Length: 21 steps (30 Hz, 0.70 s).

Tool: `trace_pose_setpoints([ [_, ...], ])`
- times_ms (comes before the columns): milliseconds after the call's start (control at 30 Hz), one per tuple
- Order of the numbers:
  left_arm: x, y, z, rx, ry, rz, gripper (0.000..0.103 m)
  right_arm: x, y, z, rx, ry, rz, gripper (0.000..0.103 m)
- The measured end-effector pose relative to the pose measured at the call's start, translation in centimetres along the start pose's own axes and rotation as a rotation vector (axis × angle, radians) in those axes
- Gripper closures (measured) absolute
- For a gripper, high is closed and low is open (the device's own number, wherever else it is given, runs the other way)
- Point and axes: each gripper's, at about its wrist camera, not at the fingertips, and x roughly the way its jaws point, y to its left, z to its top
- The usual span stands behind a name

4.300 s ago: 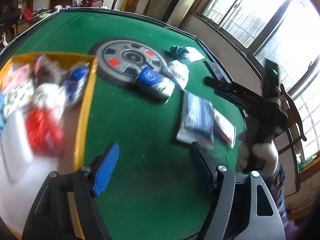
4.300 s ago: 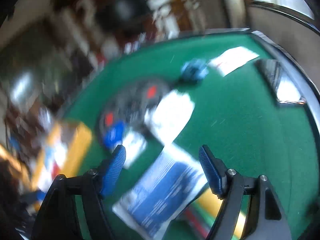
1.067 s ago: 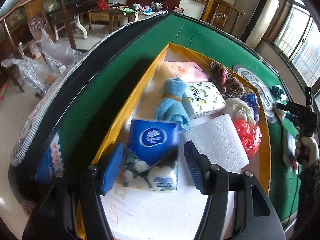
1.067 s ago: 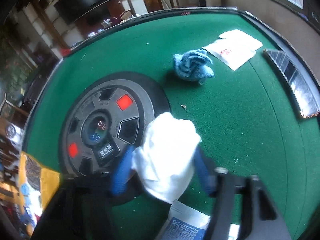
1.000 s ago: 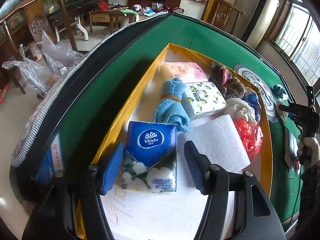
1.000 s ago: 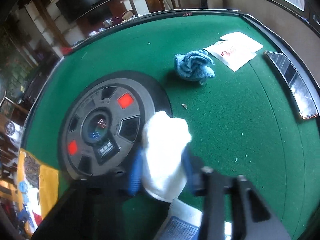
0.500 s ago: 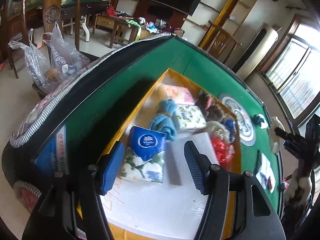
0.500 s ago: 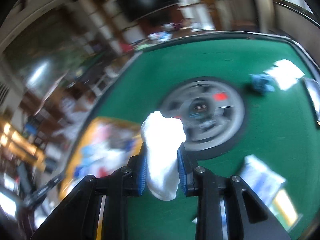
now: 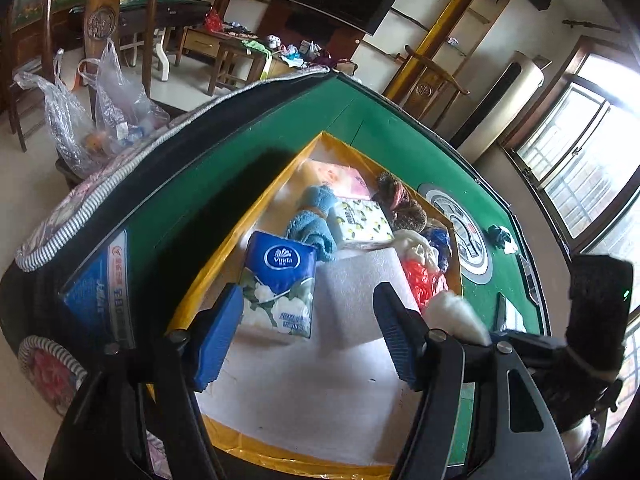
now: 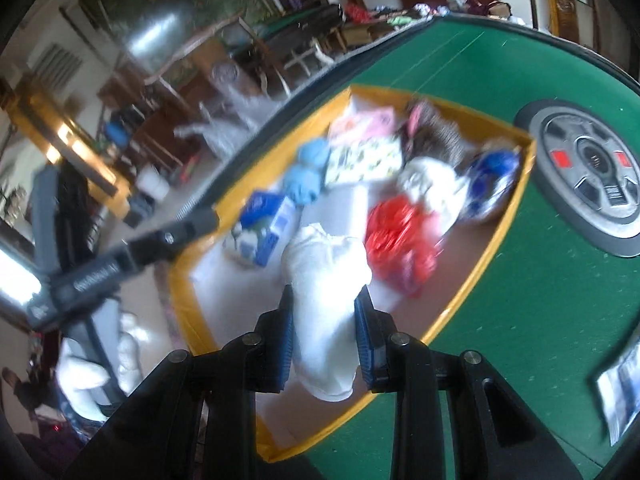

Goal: Organize soft objects
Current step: 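Release the Vinda pack into the box with the left gripper while the right drops the white cloth in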

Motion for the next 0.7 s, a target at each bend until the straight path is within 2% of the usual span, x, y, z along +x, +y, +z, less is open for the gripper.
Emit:
trace_pose_setpoints([
  [200,0.5,0.3,-0.3,-0.017,0.016,-0.016,0.036,2.0,0.5,-0.2,-0.048,0.054,-0.102,0.076],
  [267,0.6,0.3,-0.3,-0.018,0.018,-0.022,0.036,2.3,0.5,-0.3,-0.048,0.067,-0.091,0.063],
  [333,0.8,0.2,-0.4,-0.018,0.023,-0.026,0.036,2.2,0.9,-0.2,-0.058,0.057,-0.077,0.055],
  [433,0.9,-0.1,-0.5,-0.016,0.029,-0.031,0.036,0.6,1.0,-0.1,-0.07,0.013,-0.071,0.053],
  [500,0.9,-0.2,-0.5,-0.017,0.028,-0.033,0.036,-1.3,0.4,0.0,-0.058,-0.042,-0.071,0.053],
  [567,0.7,-0.6,-0.4,-0.013,0.022,-0.041,0.036,-4.5,-1.0,0.0,-0.034,-0.134,-0.093,0.053],
  [667,-0.5,-2.0,-0.2,0.016,-0.026,-0.082,0.036,-11.7,-4.2,-1.0,0.019,-0.36,-0.162,0.051],
  [700,-0.9,-2.4,-0.1,0.031,-0.047,-0.088,0.032,-13.6,-5.0,-1.5,0.035,-0.424,-0.187,0.047],
])
